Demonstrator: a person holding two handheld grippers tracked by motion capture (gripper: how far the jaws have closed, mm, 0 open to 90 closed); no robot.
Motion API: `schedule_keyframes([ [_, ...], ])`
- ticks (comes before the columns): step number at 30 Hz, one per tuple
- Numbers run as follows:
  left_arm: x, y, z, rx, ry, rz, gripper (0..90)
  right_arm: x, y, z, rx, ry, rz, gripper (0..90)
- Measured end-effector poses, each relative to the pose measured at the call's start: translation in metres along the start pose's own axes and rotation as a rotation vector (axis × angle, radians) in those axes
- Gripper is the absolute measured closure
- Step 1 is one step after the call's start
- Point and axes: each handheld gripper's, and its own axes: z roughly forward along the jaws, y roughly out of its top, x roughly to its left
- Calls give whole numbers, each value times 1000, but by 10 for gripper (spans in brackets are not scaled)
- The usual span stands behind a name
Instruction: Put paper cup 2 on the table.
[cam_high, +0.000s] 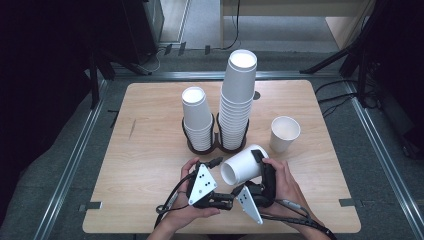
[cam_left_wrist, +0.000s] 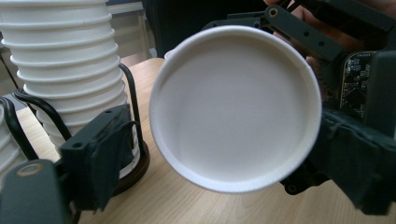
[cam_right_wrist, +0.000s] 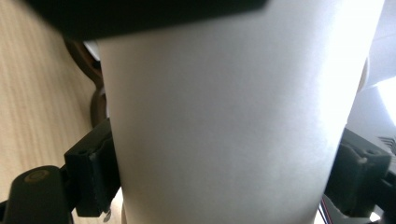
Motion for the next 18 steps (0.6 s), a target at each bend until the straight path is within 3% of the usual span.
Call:
schedule_keyframes([
  [18, 2, 1, -3, -6, -37, -5, 154, 2, 2, -4, -48, 36, -28, 134],
])
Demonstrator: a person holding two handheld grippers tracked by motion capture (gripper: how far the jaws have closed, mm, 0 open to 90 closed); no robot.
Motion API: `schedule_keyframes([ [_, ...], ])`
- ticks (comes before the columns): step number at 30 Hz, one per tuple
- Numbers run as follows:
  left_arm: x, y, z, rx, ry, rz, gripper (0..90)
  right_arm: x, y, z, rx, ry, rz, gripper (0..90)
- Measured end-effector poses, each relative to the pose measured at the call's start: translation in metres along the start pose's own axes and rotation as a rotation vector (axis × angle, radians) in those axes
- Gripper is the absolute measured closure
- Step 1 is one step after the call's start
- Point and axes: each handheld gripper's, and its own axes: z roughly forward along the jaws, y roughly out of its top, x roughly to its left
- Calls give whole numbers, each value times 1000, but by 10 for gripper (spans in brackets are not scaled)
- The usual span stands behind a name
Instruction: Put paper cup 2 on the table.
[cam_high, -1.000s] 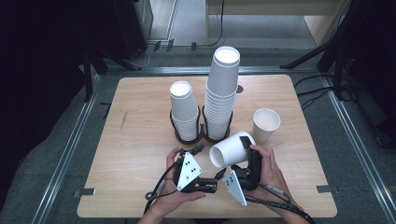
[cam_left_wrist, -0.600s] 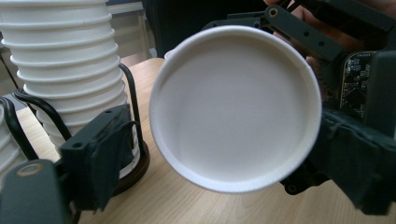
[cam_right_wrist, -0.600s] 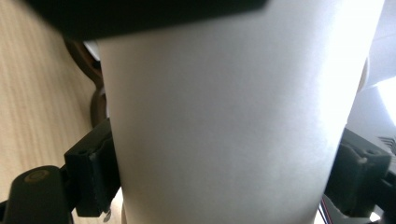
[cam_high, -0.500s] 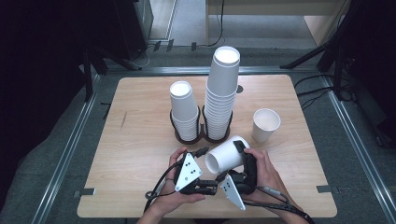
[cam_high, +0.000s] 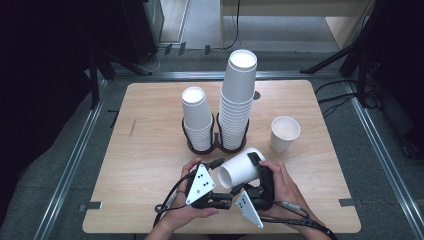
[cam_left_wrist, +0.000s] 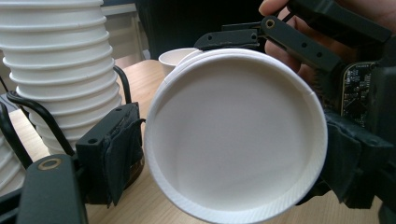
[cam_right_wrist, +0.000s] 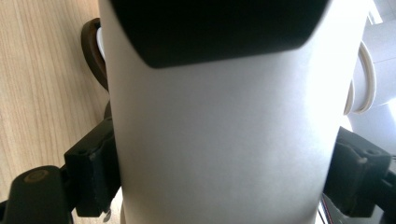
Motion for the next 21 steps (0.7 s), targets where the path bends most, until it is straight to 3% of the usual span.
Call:
schedule_keyframes([
  [21, 4, 1, -2, -5, -39, -47, 222, 2, -1, -1, -12, 6, -20, 133],
])
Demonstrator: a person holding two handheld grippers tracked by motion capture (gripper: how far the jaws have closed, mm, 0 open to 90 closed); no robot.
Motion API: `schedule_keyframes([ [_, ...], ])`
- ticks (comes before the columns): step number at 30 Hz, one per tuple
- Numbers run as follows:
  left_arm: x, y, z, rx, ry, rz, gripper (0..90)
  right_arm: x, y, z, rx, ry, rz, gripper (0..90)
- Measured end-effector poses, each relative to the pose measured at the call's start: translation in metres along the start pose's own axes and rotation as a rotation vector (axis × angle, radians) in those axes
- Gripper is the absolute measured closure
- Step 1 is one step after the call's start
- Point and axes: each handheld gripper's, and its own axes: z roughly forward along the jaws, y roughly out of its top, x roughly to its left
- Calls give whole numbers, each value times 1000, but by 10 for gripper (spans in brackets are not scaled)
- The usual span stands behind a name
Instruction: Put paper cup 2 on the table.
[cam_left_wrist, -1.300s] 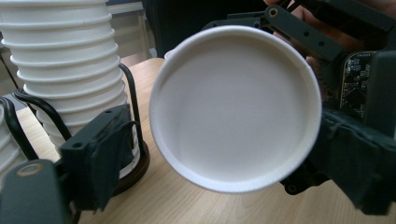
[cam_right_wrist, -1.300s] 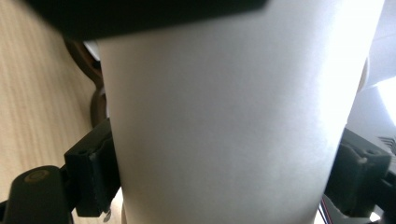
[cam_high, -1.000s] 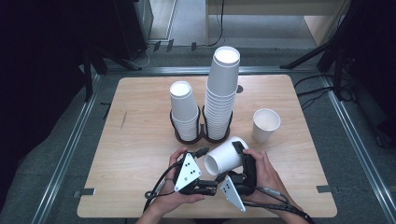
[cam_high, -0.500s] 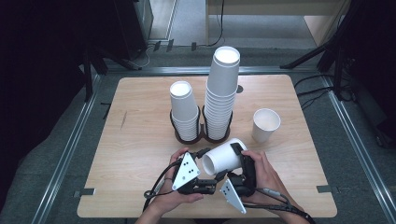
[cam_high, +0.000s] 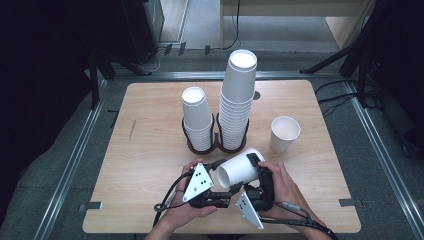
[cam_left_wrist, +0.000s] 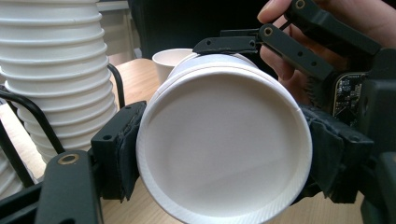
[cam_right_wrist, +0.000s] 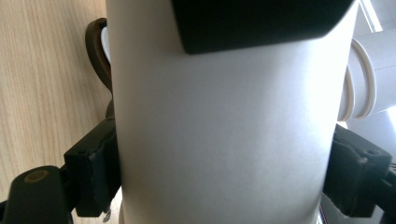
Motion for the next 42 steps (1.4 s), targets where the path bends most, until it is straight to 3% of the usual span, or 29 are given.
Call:
schedule_keyframes([
  [19, 1, 0, -1, -2, -1, 7, 236, 0, 1, 1, -1, 9, 11, 113],
  [26, 1, -1, -2, 0, -1, 11, 238, 1, 1, 2, 5, 44, 10, 37],
  [32, 2, -1, -3, -5, 1, 7, 239, -1, 2, 1, 7, 44, 38, 9],
  [40, 5, -2, -3, -2, 8, 3, 239, -3, 1, 0, 1, 41, 33, 0],
  [42, 5, -2, -3, -2, 13, 0, 239, -5, 1, -1, 0, 41, 61, 0],
])
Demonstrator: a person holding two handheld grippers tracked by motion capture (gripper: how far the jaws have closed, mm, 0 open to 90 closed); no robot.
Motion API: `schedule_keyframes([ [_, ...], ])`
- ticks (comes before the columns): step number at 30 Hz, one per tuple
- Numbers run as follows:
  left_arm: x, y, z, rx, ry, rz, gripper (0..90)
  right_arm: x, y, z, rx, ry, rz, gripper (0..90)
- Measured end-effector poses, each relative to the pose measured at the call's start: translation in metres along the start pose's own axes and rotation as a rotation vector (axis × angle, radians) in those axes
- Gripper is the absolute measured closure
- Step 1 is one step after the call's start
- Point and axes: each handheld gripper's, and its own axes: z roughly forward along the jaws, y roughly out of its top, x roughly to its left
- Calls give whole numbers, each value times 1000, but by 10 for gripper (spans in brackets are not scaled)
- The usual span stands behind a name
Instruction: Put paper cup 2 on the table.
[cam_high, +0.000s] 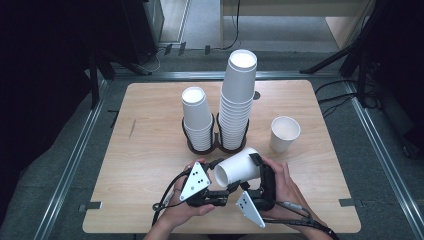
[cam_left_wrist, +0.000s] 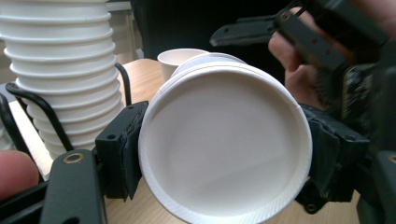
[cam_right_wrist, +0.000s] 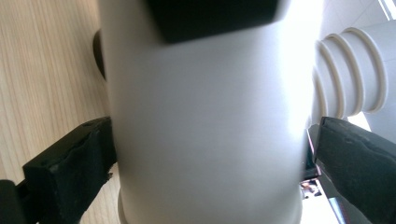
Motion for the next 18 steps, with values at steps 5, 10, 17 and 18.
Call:
schedule_keyframes([
  [5, 3, 0, -1, -13, 5, -17, 239, -7, 3, -5, -13, 0, 26, 0],
  [10, 6, 0, -3, -26, 11, -28, 240, -9, 2, -10, -11, -9, 35, 0],
  [17, 9, 1, -6, -34, 25, -35, 240, -12, 1, -16, -11, -16, 71, 0],
  [18, 9, 1, -6, -36, 26, -37, 240, -13, 1, -17, -11, -17, 76, 0],
])
